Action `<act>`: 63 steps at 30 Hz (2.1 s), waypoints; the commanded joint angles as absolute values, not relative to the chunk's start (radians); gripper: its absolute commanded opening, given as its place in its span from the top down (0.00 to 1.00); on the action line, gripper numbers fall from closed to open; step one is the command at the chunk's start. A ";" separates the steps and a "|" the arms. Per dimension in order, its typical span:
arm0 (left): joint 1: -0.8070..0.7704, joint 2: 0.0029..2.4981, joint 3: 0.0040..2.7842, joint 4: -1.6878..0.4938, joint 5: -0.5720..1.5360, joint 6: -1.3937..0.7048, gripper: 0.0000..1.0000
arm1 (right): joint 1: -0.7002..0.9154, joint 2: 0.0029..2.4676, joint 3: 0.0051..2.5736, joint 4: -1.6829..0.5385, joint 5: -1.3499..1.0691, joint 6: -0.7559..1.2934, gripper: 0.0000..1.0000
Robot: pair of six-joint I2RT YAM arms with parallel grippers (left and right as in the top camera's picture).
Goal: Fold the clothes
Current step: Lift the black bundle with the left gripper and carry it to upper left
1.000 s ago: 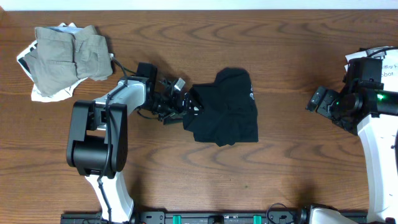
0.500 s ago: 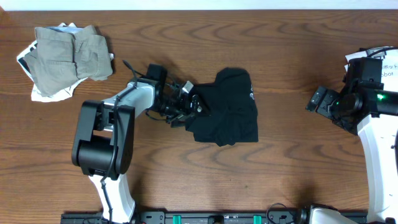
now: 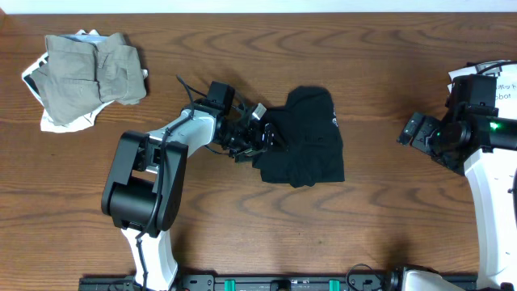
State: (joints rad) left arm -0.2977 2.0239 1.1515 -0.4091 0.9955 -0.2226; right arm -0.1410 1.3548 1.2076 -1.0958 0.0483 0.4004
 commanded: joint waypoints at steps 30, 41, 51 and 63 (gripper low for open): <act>-0.329 2.093 1.109 -0.216 0.686 -0.266 0.94 | -0.150 1.360 1.209 -1.095 0.048 0.388 0.01; -0.320 2.089 1.202 -0.177 0.588 -0.176 0.94 | -0.150 1.360 1.209 -1.095 0.048 0.388 0.01; -0.228 2.089 1.309 -0.176 0.424 -0.108 0.94 | -0.150 1.360 1.209 -1.095 0.048 0.388 0.01; -0.042 2.089 1.341 -0.105 0.372 -0.097 0.94 | -0.150 1.360 1.209 -1.095 0.048 0.388 0.01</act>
State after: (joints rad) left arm -0.0788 2.0724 1.3098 -0.1108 0.4072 -0.1226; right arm -0.1410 1.3548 1.2076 -1.0958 0.0479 0.4004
